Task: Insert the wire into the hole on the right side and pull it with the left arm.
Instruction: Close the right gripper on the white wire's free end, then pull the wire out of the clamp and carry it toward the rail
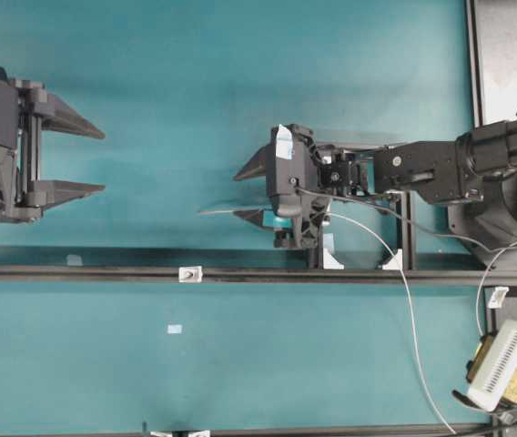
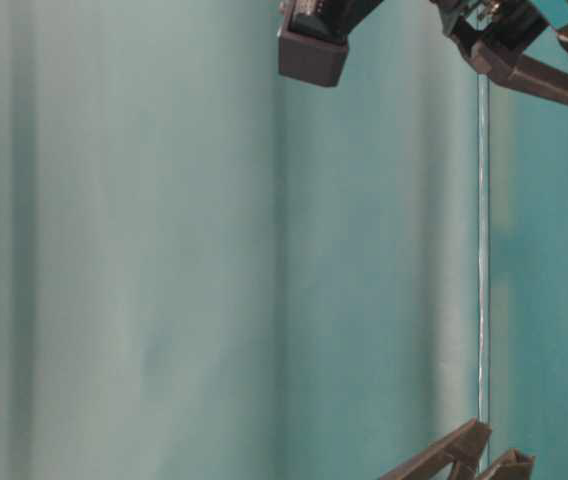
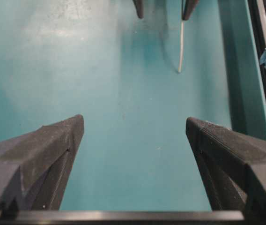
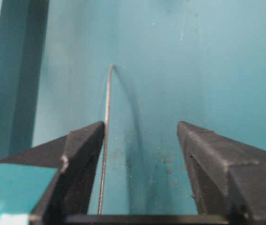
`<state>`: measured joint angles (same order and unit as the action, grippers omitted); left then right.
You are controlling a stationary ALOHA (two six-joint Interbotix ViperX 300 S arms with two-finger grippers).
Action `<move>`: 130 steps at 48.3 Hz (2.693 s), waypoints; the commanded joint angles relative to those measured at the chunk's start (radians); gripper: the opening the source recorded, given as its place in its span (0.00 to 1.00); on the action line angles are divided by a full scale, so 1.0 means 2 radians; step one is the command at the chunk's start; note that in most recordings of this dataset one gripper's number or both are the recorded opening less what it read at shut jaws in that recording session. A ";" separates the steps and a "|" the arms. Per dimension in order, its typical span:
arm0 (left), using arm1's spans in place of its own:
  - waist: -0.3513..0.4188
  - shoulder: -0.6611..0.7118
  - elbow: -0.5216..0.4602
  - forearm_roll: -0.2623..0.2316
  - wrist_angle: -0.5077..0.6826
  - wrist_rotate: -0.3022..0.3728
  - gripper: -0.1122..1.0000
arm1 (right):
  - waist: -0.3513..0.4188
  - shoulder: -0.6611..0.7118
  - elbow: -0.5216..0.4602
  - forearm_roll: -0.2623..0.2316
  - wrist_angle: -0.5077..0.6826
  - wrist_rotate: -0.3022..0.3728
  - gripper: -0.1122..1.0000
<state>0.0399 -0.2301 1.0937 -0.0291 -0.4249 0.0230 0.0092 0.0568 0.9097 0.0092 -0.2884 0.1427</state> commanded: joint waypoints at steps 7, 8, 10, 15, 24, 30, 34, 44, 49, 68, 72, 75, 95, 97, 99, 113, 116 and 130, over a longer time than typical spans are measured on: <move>0.002 -0.005 -0.009 -0.001 -0.005 0.001 0.78 | 0.001 -0.005 -0.008 0.000 -0.007 0.001 0.65; 0.002 -0.005 -0.009 -0.001 -0.005 0.001 0.78 | 0.001 -0.005 -0.008 0.000 -0.007 0.001 0.65; 0.002 -0.005 -0.009 -0.001 -0.005 0.001 0.78 | 0.001 -0.005 -0.008 0.000 -0.007 0.001 0.65; 0.002 -0.005 -0.009 -0.001 -0.005 0.001 0.78 | 0.001 -0.005 -0.008 0.000 -0.007 0.001 0.55; 0.002 -0.005 -0.008 -0.001 -0.005 0.000 0.78 | 0.001 -0.005 -0.008 0.000 -0.005 0.001 0.18; 0.002 -0.004 -0.008 -0.001 -0.005 0.000 0.78 | 0.001 -0.005 -0.008 0.000 -0.005 0.001 0.13; 0.002 -0.005 -0.008 -0.001 -0.005 0.000 0.77 | 0.001 -0.005 -0.008 0.000 -0.005 0.001 0.13; 0.002 -0.005 -0.009 0.000 -0.005 0.000 0.77 | 0.001 -0.005 -0.008 0.000 -0.005 0.001 0.13; 0.002 -0.005 -0.009 -0.001 -0.004 -0.001 0.77 | 0.001 -0.005 -0.010 0.000 -0.005 0.001 0.13; 0.002 -0.005 -0.009 -0.001 -0.005 -0.001 0.77 | 0.001 -0.064 -0.008 0.000 0.018 0.000 0.13; 0.002 -0.005 -0.009 0.000 -0.005 -0.002 0.77 | 0.001 -0.080 -0.008 -0.001 0.033 -0.001 0.13; 0.002 -0.005 -0.010 -0.001 -0.005 -0.002 0.77 | 0.001 -0.091 -0.008 -0.001 0.044 -0.002 0.13; 0.002 -0.007 -0.017 -0.001 -0.003 -0.002 0.77 | 0.001 -0.150 -0.007 -0.008 0.075 -0.007 0.13; 0.002 -0.007 -0.018 -0.001 -0.003 -0.002 0.77 | 0.001 -0.150 -0.007 -0.008 0.075 -0.007 0.13; 0.002 -0.007 -0.020 -0.001 -0.003 -0.002 0.77 | 0.001 -0.150 -0.005 -0.008 0.075 -0.007 0.13; -0.002 -0.002 -0.021 -0.004 -0.013 -0.018 0.78 | 0.001 -0.150 0.005 -0.008 0.071 -0.003 0.13; -0.008 0.002 -0.020 -0.003 -0.028 -0.020 0.78 | 0.002 -0.150 0.008 -0.008 0.068 -0.002 0.13; -0.060 0.028 0.016 -0.008 -0.176 -0.021 0.78 | 0.033 -0.150 0.027 0.007 0.011 -0.001 0.13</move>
<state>-0.0476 -0.1795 1.1229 -0.0399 -0.6949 -0.0199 0.0583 -0.2255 0.9572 0.0077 -0.2194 0.1396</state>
